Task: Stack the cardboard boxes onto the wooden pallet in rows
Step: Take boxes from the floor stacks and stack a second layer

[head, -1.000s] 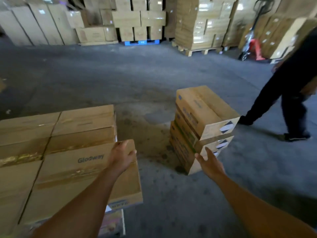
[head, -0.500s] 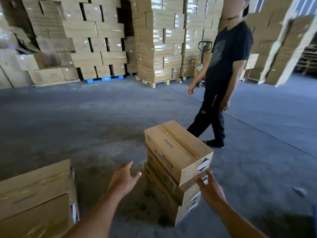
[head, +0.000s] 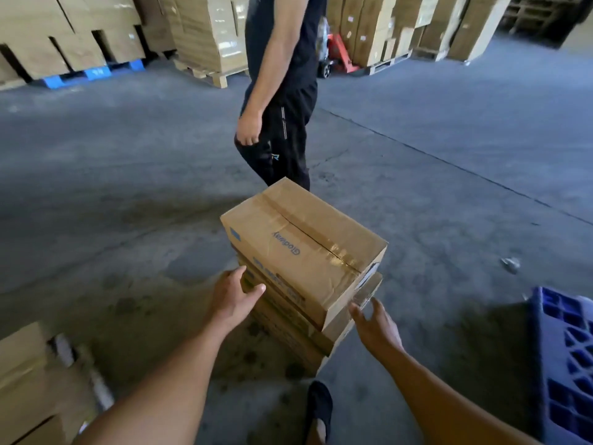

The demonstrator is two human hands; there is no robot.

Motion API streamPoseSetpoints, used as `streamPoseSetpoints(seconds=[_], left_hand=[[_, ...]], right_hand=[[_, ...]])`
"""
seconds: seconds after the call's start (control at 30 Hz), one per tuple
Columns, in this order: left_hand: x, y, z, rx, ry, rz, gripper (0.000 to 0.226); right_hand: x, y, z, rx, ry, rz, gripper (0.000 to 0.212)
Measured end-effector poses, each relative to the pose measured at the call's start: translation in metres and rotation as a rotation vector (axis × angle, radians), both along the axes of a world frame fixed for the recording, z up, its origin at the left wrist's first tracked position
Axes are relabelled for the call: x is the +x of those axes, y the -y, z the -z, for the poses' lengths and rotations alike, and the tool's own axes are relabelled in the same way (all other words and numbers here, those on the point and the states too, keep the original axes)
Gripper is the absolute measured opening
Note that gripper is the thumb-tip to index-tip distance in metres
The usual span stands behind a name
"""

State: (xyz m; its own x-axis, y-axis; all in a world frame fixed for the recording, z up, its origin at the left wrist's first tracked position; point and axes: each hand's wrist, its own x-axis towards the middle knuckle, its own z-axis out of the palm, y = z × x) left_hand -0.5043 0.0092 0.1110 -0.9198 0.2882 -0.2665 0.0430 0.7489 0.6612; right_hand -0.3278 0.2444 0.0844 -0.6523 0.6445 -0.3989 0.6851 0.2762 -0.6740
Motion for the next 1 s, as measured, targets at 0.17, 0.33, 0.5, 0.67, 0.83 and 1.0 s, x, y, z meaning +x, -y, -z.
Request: streamPoseSetpoints(seconds=[0.17,0.33,0.5,0.67,0.83,1.0], left_hand=[[-0.063,-0.03,0.011,-0.131,0.009,0.075,0.073],[-0.125,-0.056,0.021,-0.213,0.009,0.158,0.073],[-0.199,-0.072,0.035,-0.259,-0.016,0.257,0.075],[-0.281,-0.078,0.055,-0.34,-0.033,0.419,0.084],[-0.342,-0.069,0.077,-0.335,-0.051,0.519,0.102],[-0.379,-0.066,0.102,-0.366,0.085,0.427,0.134]], right_hand=[[-0.049,-0.021,0.028,-0.115,0.07,0.123,0.08],[-0.081,-0.023,0.047,-0.191,0.088,0.225,0.076],[-0.105,-0.009,0.064,-0.257,0.052,0.376,0.072],[-0.131,0.013,0.071,-0.25,0.084,0.603,0.083],[-0.149,0.048,0.079,-0.304,0.02,0.84,0.078],[-0.153,0.061,0.088,-0.328,0.033,1.021,0.088]])
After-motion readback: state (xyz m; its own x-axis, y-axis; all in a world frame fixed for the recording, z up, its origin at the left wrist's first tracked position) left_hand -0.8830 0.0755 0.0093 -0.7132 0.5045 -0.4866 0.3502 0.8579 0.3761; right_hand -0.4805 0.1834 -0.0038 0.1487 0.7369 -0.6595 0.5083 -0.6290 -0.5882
